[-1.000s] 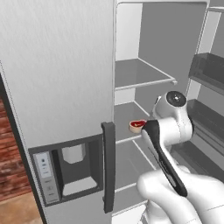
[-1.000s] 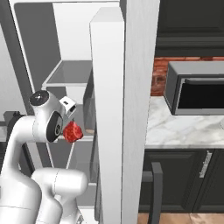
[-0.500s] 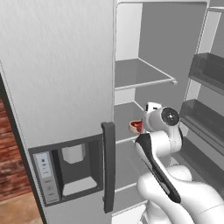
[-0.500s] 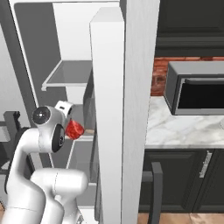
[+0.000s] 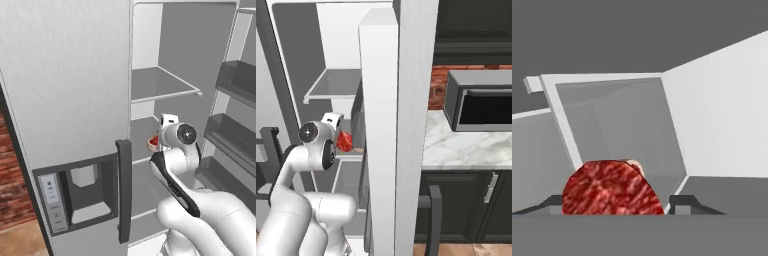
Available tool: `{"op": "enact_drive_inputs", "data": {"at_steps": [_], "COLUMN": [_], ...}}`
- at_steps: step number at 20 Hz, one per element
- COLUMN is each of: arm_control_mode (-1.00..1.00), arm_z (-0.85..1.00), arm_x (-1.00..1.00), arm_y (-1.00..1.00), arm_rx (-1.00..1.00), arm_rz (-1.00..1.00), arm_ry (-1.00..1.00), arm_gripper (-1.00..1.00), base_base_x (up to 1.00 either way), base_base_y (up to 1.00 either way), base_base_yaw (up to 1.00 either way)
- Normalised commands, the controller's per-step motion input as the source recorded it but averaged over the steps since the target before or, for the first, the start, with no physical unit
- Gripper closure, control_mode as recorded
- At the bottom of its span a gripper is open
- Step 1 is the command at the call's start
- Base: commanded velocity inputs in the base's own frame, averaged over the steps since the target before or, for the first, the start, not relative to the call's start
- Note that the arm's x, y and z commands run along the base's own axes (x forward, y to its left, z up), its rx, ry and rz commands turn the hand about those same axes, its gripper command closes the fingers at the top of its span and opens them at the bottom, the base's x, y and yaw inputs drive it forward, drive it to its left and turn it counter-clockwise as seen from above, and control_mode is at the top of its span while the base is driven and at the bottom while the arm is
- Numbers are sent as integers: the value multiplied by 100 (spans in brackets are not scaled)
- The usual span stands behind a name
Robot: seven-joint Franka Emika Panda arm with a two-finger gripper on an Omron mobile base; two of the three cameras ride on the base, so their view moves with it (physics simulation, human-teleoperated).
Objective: Place the steak on the counter behind the older steak on the same shelf of the fridge to maintain FIFO order. Close the fridge door when finished.
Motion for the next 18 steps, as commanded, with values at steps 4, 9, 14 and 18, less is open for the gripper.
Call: {"op": "enact_drive_inputs", "data": {"at_steps": [4,9,14,18], "arm_control_mode": [-100,-100,-100,-100], "arm_z": [-11,-12,0,-4], "arm_x": [25,23,48,52], "arm_y": [9,0,8,2], "arm_rx": [-10,-6,-4,-4], "arm_rz": [1,1,5,11], "arm_ry": [0,3,8,4], "arm_gripper": [100,100,100,100], "base_base_x": [0,0,0,0], "base_base_y": [0,0,0,0], "base_base_yaw": [0,0,0,0]}}
